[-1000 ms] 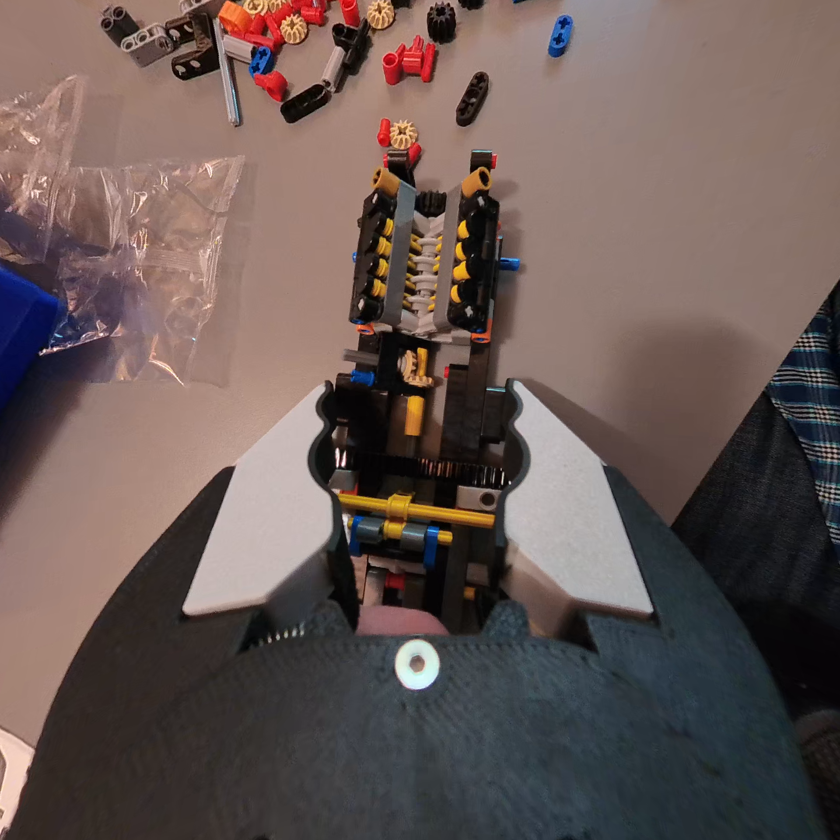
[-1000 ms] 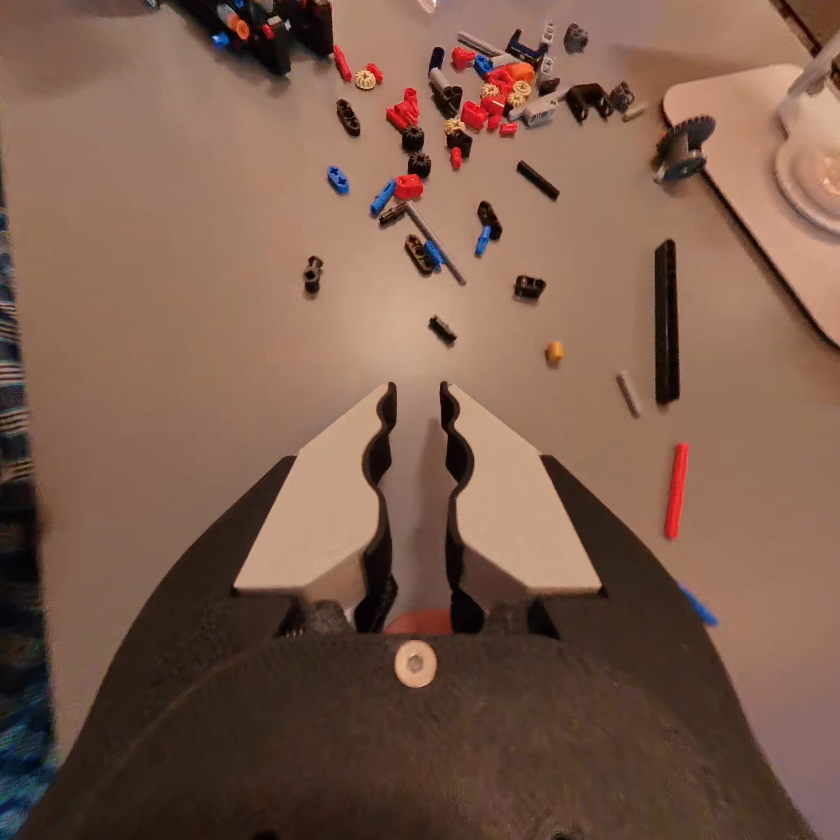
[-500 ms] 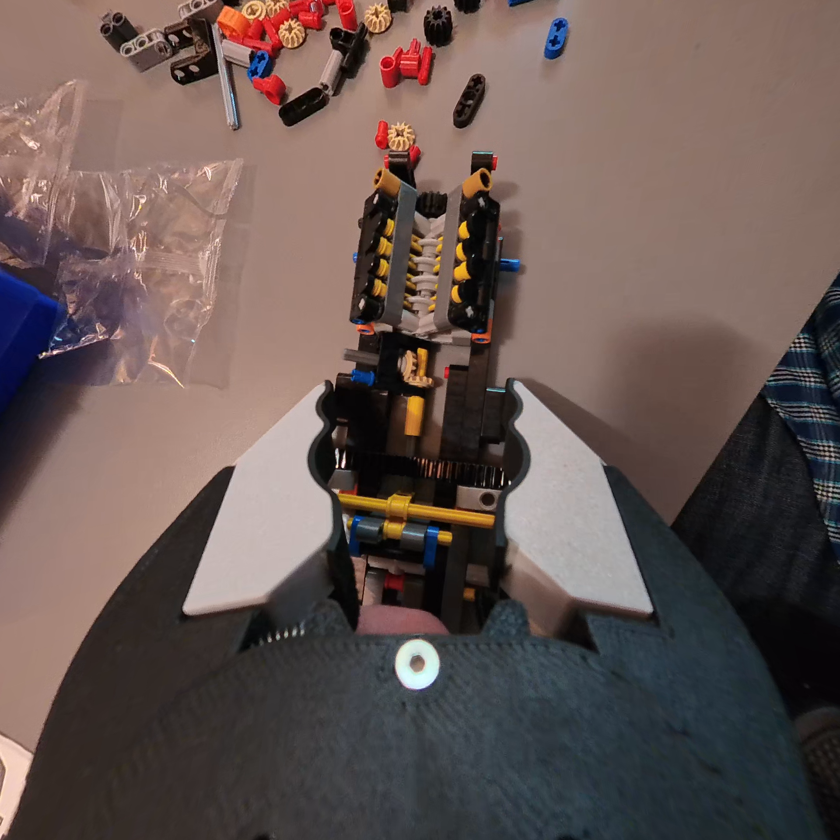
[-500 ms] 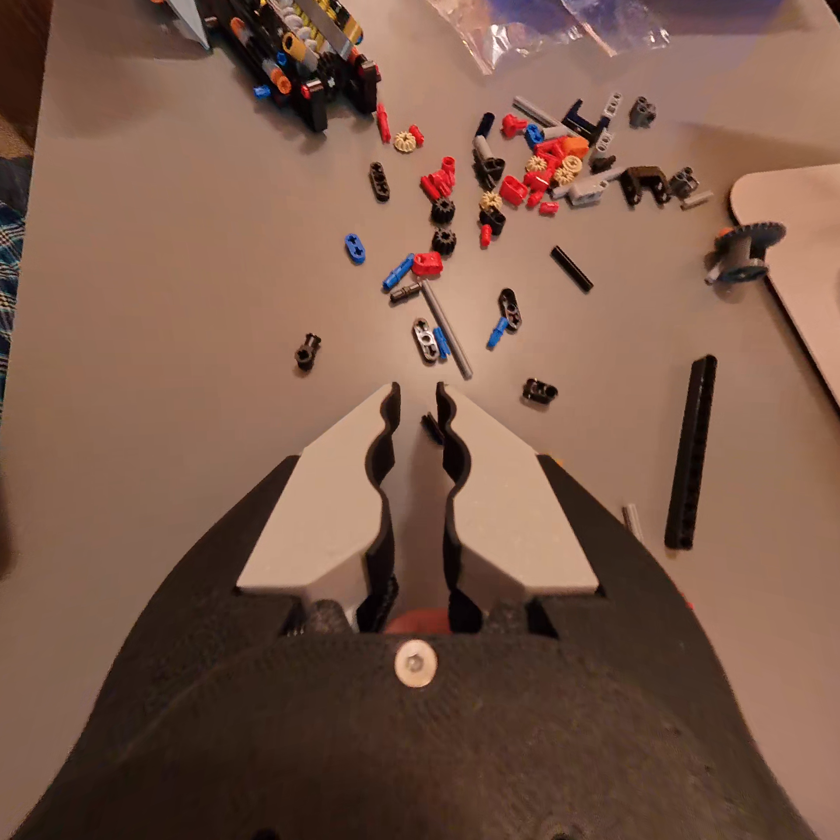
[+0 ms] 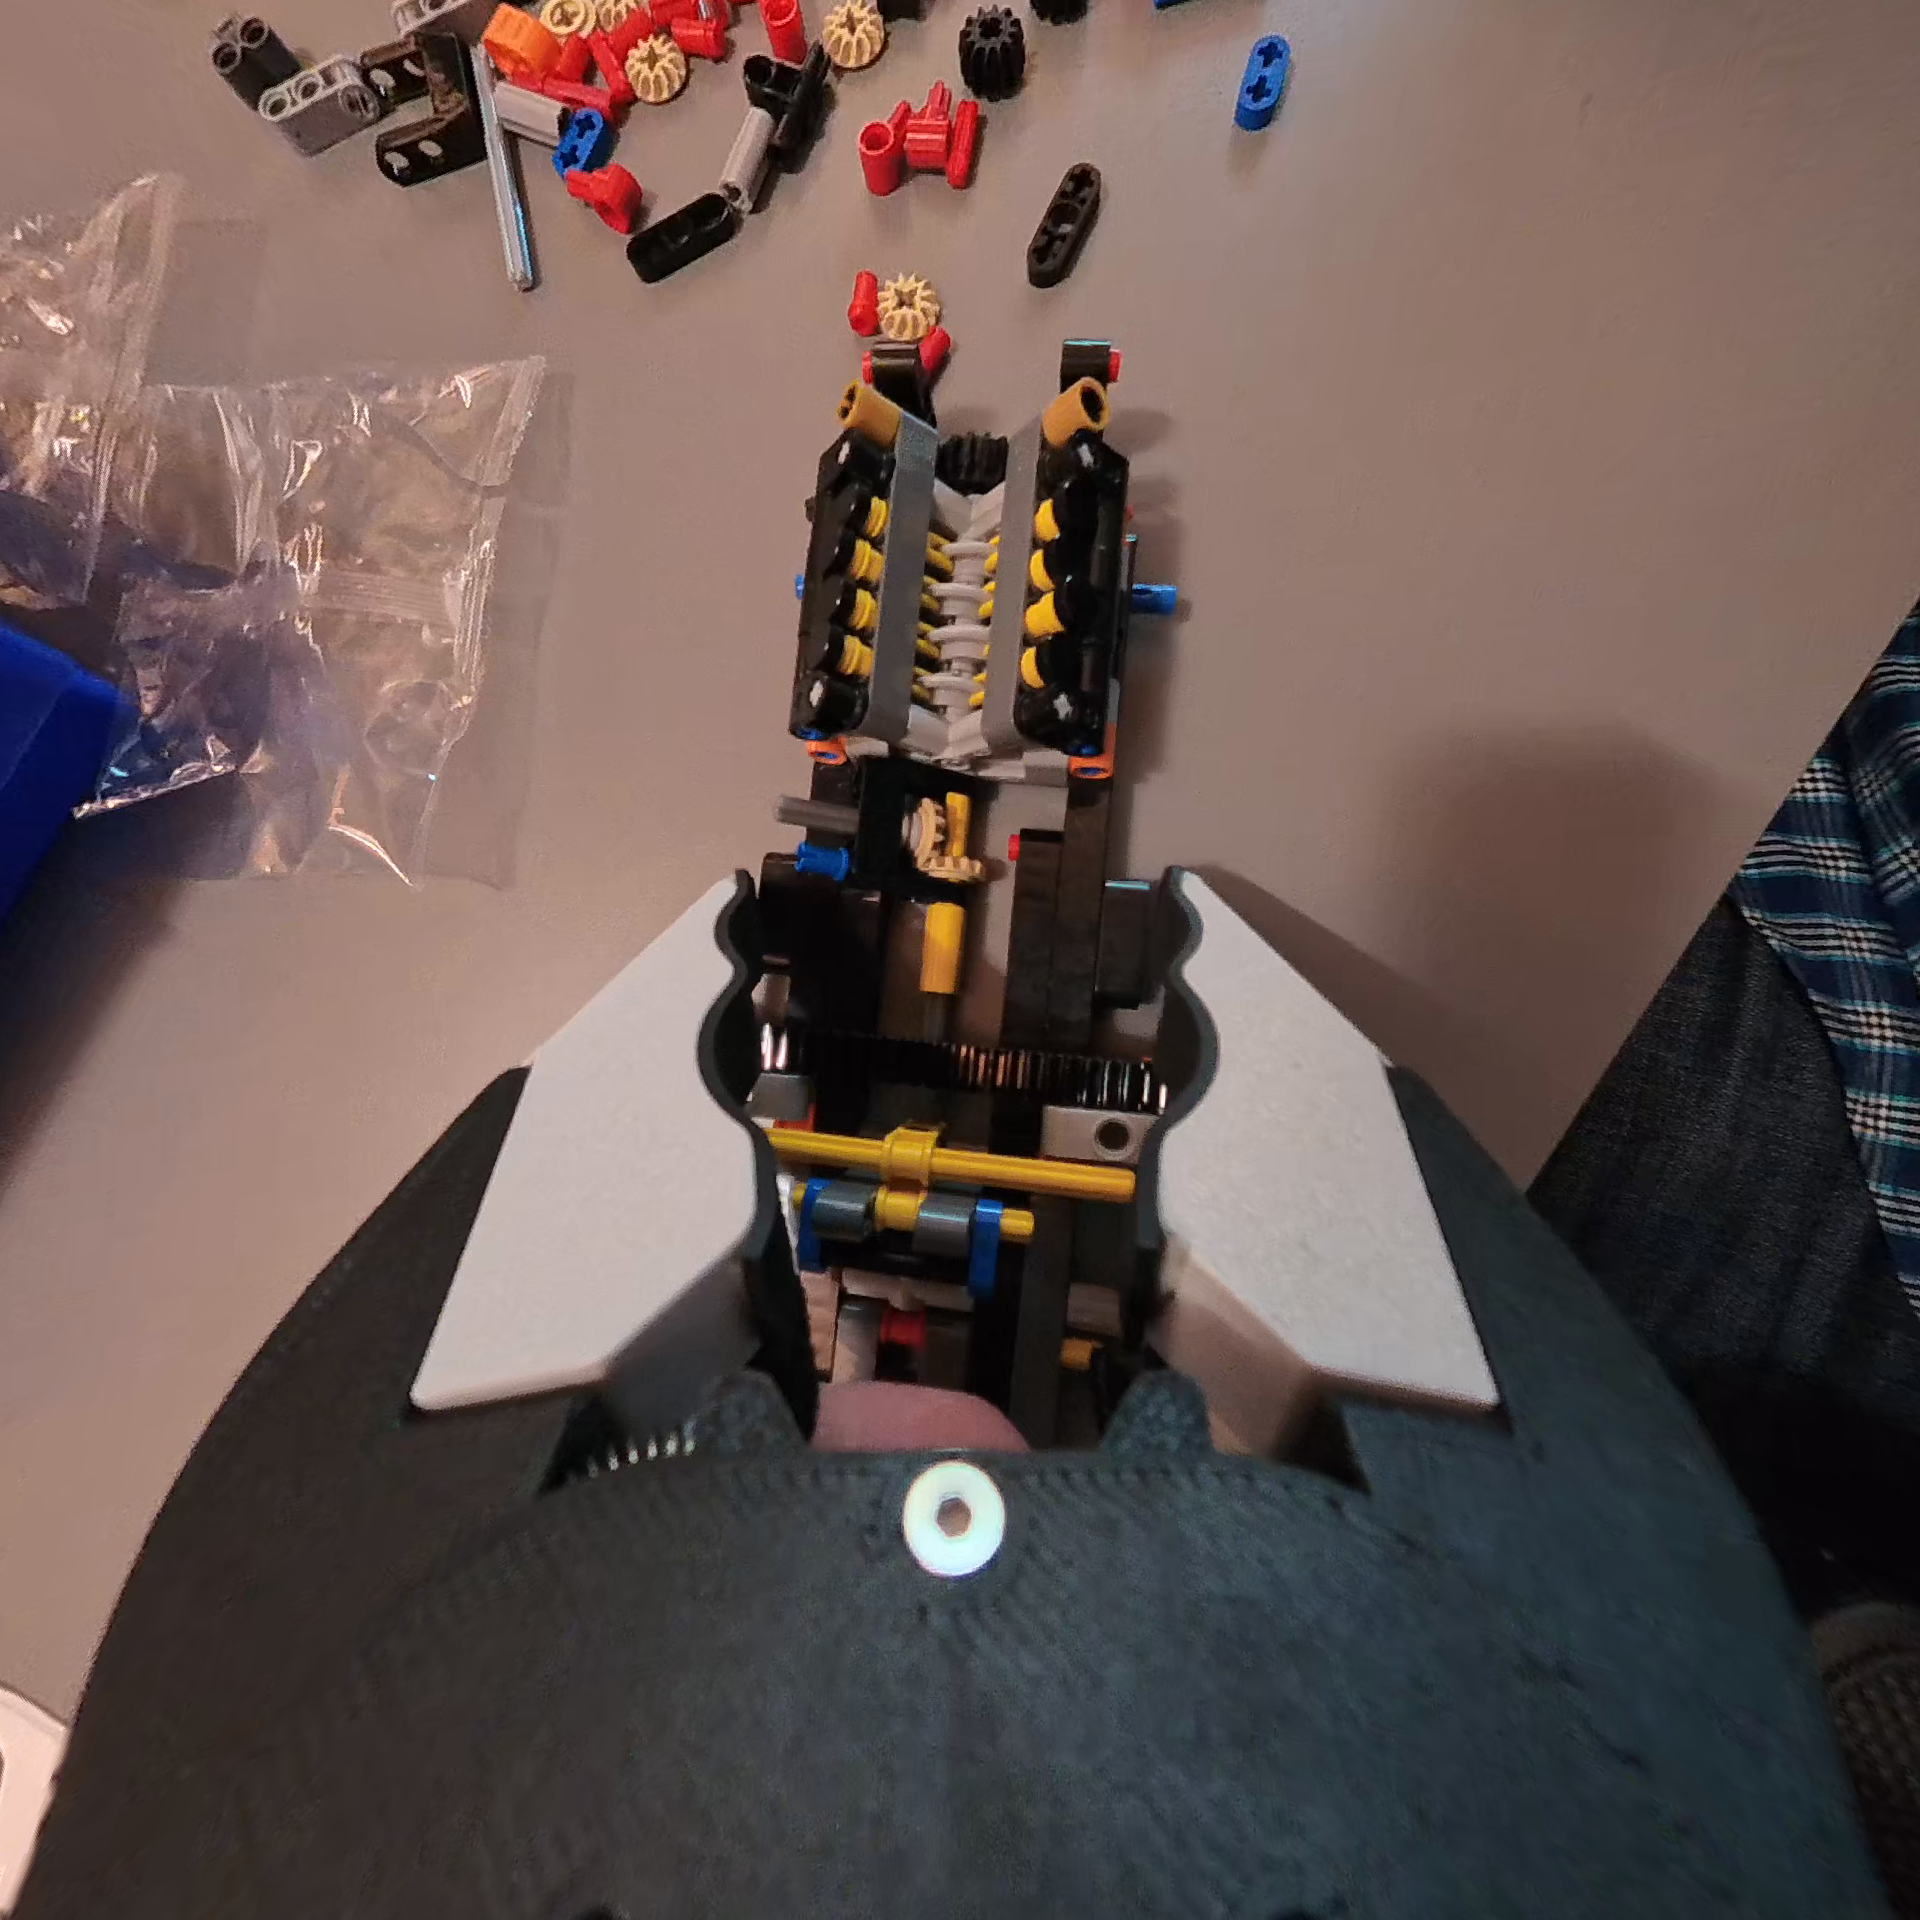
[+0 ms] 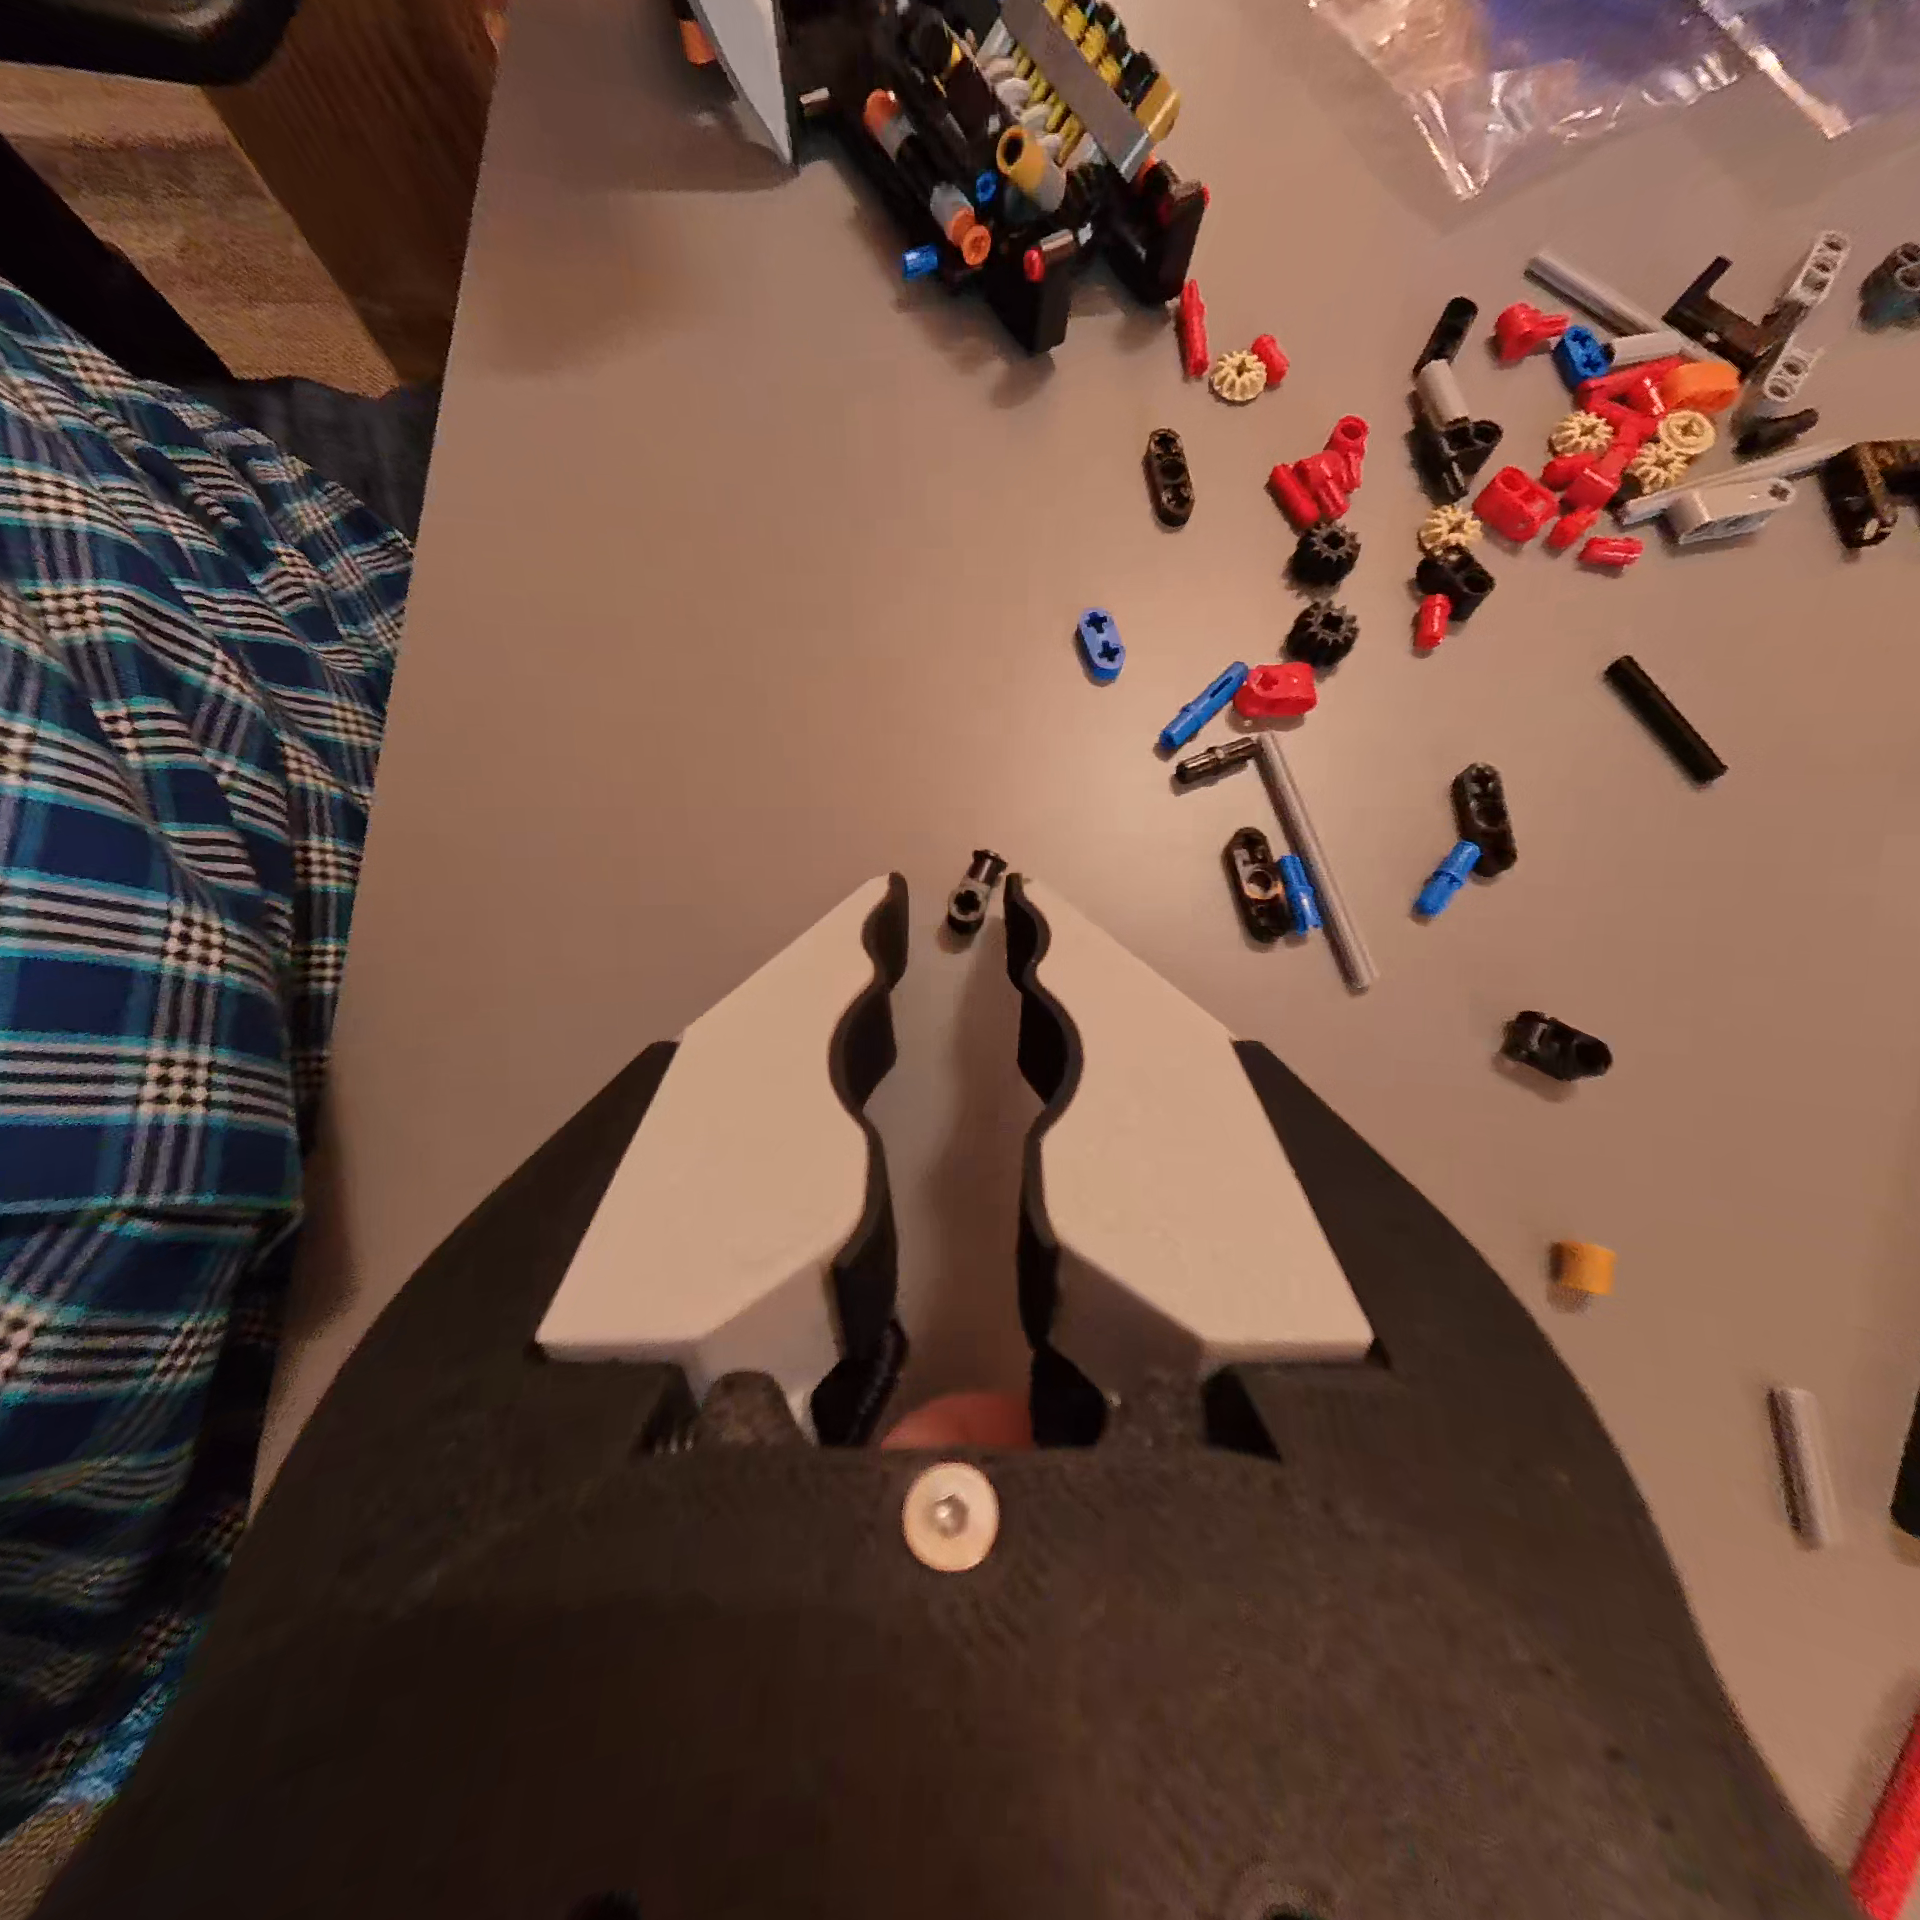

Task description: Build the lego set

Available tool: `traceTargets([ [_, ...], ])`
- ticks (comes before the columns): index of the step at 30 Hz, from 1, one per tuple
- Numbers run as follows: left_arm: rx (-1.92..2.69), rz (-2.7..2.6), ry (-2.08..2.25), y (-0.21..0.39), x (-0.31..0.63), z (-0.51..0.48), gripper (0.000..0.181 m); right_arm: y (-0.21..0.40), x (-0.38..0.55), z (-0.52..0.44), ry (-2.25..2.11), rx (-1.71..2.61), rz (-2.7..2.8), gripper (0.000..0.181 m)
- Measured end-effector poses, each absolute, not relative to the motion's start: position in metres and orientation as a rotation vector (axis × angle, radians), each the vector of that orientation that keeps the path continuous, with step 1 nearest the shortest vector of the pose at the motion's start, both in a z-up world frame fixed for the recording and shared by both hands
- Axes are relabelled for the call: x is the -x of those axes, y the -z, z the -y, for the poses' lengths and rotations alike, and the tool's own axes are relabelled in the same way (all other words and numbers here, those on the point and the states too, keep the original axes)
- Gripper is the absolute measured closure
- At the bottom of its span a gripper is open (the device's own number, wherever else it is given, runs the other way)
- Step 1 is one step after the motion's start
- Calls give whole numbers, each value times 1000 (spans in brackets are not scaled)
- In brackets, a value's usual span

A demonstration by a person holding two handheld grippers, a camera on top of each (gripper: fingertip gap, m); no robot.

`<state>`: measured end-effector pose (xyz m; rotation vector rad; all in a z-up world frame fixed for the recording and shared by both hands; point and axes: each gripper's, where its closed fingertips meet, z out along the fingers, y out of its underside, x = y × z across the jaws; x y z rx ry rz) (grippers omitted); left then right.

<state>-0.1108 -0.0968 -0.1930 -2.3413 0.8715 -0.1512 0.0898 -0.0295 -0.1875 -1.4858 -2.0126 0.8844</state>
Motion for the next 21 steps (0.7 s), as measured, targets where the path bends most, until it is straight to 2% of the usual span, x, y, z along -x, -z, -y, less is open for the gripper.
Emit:
traceTargets([
  [3, 2341, -866, 152, 192, 111, 97, 106, 192, -89, 29, -844, 1490, 2008, 176],
  [17, 2314, -822, 113, 175, 117, 97, 95, 180, -98, 2, -872, 1566, 1854, 176],
  [21, 2211, -822, 0, 142, 113, 91, 99, 168, -97, 1, -1009, 1598, 1772, 177],
])
